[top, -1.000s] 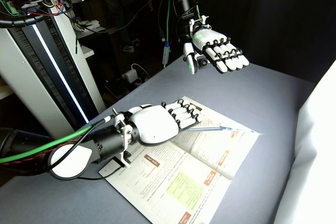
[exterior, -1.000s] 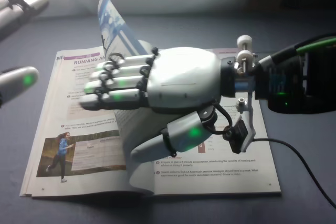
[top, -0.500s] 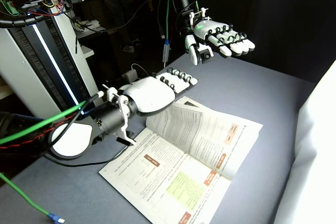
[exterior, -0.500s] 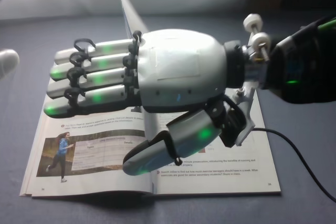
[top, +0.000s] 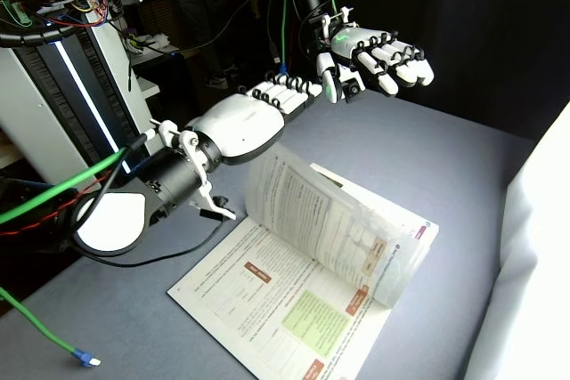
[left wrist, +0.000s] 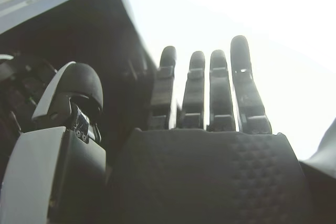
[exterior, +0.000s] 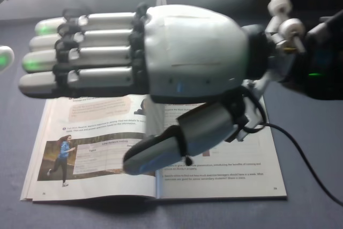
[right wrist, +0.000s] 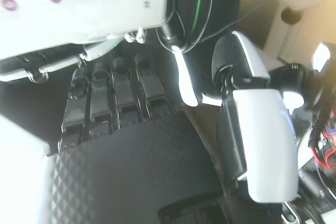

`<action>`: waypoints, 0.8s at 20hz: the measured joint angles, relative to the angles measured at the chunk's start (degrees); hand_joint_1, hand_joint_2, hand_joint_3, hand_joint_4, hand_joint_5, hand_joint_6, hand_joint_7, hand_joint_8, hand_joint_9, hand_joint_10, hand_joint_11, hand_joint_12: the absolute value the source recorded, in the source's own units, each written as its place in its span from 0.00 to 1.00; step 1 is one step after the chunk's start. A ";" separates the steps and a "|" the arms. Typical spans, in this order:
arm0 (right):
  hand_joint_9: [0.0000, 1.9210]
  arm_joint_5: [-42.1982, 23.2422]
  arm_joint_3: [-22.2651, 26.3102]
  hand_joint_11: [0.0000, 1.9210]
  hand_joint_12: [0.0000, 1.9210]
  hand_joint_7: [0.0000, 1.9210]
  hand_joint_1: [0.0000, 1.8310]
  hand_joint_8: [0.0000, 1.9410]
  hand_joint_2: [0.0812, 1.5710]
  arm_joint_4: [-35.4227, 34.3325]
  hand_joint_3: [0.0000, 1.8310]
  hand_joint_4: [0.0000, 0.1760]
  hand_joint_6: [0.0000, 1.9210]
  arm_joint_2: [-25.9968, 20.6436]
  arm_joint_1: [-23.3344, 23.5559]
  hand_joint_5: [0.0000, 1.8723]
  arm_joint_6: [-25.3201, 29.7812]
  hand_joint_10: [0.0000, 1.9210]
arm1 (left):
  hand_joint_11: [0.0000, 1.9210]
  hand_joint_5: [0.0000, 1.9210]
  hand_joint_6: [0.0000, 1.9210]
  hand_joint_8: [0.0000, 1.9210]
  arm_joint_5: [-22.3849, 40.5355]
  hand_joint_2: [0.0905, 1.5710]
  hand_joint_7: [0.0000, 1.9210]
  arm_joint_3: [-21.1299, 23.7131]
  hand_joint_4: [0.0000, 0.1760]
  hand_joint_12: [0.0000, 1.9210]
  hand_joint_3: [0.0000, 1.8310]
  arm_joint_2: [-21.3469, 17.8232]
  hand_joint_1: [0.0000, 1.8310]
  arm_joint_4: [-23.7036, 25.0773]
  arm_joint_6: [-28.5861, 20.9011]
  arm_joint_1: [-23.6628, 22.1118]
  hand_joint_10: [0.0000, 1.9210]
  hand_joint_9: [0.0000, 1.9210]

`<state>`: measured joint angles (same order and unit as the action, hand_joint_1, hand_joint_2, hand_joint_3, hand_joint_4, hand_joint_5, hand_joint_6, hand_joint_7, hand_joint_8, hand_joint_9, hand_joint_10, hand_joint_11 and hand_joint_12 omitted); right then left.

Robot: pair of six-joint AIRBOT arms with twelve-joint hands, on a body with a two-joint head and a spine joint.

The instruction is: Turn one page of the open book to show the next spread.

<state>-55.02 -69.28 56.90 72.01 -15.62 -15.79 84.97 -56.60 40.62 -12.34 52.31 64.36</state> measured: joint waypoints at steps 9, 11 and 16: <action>0.01 -2.29 3.23 0.00 0.00 0.00 0.00 0.00 0.77 0.83 0.00 0.03 0.00 -5.25 -1.92 0.00 2.49 0.00 | 0.00 0.09 0.00 0.00 0.35 0.90 0.06 0.61 0.43 0.22 0.00 0.37 0.10 -0.42 0.00 1.75 0.00 0.05; 0.01 -0.11 3.98 0.00 0.00 0.00 0.00 0.00 0.77 1.99 0.00 0.03 0.00 -7.98 -3.72 0.00 4.13 0.00 | 0.00 0.02 0.00 0.00 0.42 0.86 0.00 0.61 0.21 0.01 0.00 0.76 0.00 -0.55 -0.07 2.27 0.00 0.00; 0.00 7.48 7.19 0.00 0.00 0.00 0.00 0.00 0.78 2.29 0.01 0.00 0.00 -17.99 -6.82 0.00 8.44 0.00 | 0.00 0.02 0.00 0.00 -0.07 0.88 0.00 0.61 0.03 0.00 0.00 0.96 0.00 -0.42 -0.31 3.30 0.00 0.00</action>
<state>-47.55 -62.08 59.20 54.02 -22.44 -7.35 84.90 -55.99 41.58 -12.75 52.01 67.66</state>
